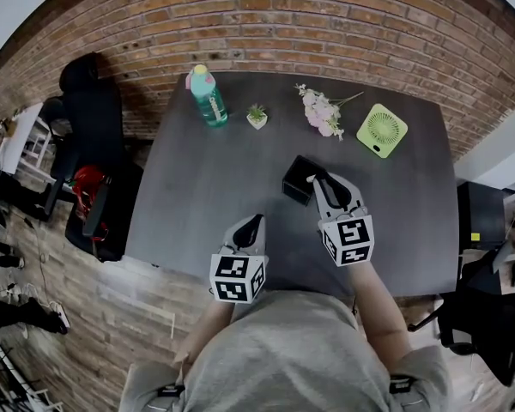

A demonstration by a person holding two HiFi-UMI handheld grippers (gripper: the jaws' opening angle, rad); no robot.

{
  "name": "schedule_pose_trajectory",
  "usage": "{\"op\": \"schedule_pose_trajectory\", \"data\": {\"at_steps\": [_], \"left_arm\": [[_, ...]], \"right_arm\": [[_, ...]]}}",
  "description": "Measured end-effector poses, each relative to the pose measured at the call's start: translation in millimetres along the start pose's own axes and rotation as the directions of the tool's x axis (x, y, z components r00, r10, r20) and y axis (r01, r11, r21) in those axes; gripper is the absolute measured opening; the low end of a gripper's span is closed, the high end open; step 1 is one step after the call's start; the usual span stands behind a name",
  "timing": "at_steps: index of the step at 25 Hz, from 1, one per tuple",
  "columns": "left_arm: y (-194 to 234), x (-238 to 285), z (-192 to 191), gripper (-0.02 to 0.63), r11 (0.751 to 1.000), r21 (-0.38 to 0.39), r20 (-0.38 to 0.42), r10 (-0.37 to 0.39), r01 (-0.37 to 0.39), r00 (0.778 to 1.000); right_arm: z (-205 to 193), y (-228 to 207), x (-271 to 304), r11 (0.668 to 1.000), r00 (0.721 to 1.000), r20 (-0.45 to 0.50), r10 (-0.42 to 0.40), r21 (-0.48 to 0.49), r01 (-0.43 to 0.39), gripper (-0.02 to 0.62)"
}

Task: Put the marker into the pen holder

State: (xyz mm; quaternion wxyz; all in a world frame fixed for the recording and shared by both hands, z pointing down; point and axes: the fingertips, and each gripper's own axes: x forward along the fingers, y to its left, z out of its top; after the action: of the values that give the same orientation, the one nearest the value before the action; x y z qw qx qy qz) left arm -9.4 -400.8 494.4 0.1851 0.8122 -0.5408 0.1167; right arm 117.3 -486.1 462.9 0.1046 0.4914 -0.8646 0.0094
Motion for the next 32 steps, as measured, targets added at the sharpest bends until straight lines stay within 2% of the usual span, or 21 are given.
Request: {"op": "schedule_pose_trajectory", "data": {"at_steps": [22, 32], "left_arm": [[-2, 10, 0, 0.02, 1.0, 0.009, -0.012, 0.012, -0.012, 1.0], [0, 7, -1, 0.02, 1.0, 0.008, -0.012, 0.015, -0.014, 1.0]], "right_arm": [[-69, 7, 50, 0.998, 0.983, -0.178, 0.05, -0.026, -0.056, 0.072], [-74, 10, 49, 0.997, 0.978, -0.196, 0.064, -0.03, -0.071, 0.072]]}}
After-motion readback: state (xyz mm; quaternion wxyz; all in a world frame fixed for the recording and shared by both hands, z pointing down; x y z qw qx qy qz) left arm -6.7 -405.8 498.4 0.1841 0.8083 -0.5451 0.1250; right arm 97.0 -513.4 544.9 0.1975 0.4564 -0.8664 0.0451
